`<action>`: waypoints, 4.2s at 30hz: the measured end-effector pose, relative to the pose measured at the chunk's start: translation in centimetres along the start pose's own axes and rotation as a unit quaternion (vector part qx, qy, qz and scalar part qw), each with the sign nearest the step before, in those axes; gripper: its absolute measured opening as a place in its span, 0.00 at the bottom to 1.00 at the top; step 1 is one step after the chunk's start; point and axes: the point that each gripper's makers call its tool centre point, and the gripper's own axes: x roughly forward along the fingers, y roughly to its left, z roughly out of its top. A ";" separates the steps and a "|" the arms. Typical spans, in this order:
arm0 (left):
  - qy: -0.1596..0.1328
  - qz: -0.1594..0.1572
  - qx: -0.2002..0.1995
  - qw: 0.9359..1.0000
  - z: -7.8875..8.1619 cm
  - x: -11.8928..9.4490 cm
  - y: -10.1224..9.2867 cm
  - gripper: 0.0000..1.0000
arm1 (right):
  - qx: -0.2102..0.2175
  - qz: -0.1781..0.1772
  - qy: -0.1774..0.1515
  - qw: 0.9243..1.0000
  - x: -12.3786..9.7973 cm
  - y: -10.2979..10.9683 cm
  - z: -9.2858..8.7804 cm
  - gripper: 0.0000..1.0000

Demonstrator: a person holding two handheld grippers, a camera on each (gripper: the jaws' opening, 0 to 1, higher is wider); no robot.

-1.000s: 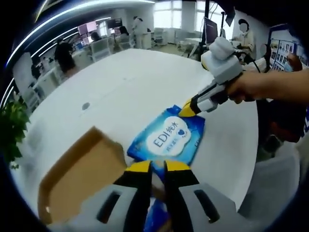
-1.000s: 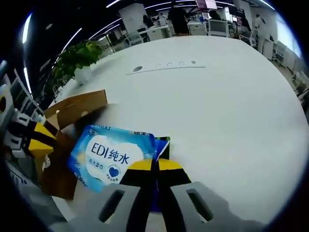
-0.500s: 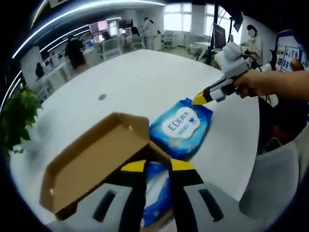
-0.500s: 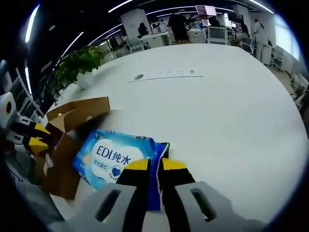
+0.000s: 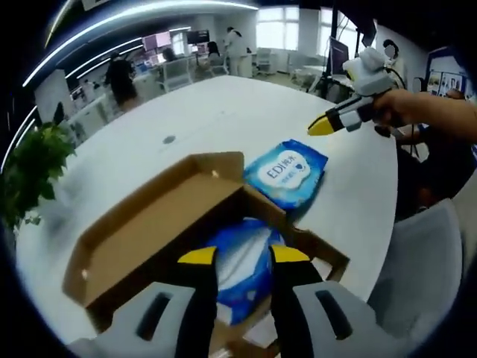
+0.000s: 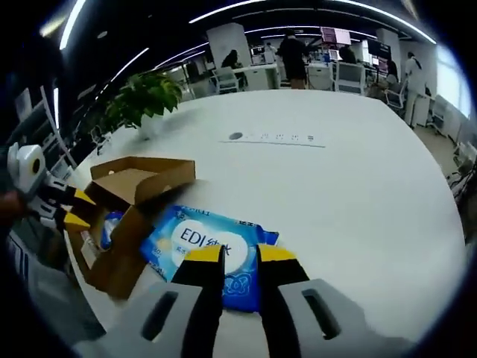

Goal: Operate the shoe box by opening the lid, removing the specified soft item, and placing it in the target area until the item is outside and the box remains undamaged.

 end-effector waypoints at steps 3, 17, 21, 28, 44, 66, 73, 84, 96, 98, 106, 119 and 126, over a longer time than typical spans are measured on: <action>0.001 -0.008 0.008 1.000 -0.6 -0.3 0.0 0.25 | -0.026 0.016 -0.001 1.000 -0.4 1.7 0.4 0.19; -0.008 0.004 0.010 1.000 -1.7 -0.2 2.9 0.23 | -0.132 0.094 0.010 0.987 -1.1 9.7 0.9 0.25; -0.012 -0.004 0.026 1.000 -1.7 0.5 2.9 0.22 | -0.157 0.113 0.011 0.981 -0.9 11.8 1.1 0.25; -0.009 -0.014 0.050 0.999 -1.7 2.0 2.8 0.19 | -0.184 0.142 0.021 0.972 -0.3 14.4 0.8 0.25; 0.001 -0.005 0.091 0.996 -2.0 3.7 4.2 0.00 | -0.254 0.190 0.069 0.946 2.1 18.5 -2.1 0.24; -0.008 -0.023 0.056 0.998 -2.0 3.6 4.1 0.00 | -0.352 0.232 0.124 0.898 7.0 22.6 -5.1 0.19; -0.012 -0.028 0.044 0.999 -2.0 3.5 4.3 0.00 | -0.410 0.219 0.144 0.874 8.0 22.2 -6.1 0.08; -0.019 -0.028 0.035 0.999 -1.8 2.8 4.4 0.00 | -0.396 0.219 0.123 0.883 7.5 22.7 -4.7 0.00; -0.035 -0.010 0.031 0.999 -0.5 0.2 5.1 0.00 | -0.391 0.216 0.090 0.890 5.8 23.8 -2.3 0.00; -0.038 -0.007 0.030 0.999 -0.3 -0.4 5.2 0.00 | -0.394 0.215 0.084 0.889 5.4 24.0 -1.9 0.00; -0.051 0.007 0.036 0.998 0.9 -2.2 5.3 0.00 | -0.403 0.209 0.061 0.889 3.9 24.7 -0.3 0.00; -0.071 0.018 0.055 0.996 4.8 -4.9 5.0 0.00 | -0.395 0.192 0.023 0.898 1.0 24.4 3.1 0.00; -0.075 0.012 0.055 0.996 7.0 -5.5 3.9 0.00 | -0.385 0.184 0.009 0.904 -0.7 23.2 4.2 0.00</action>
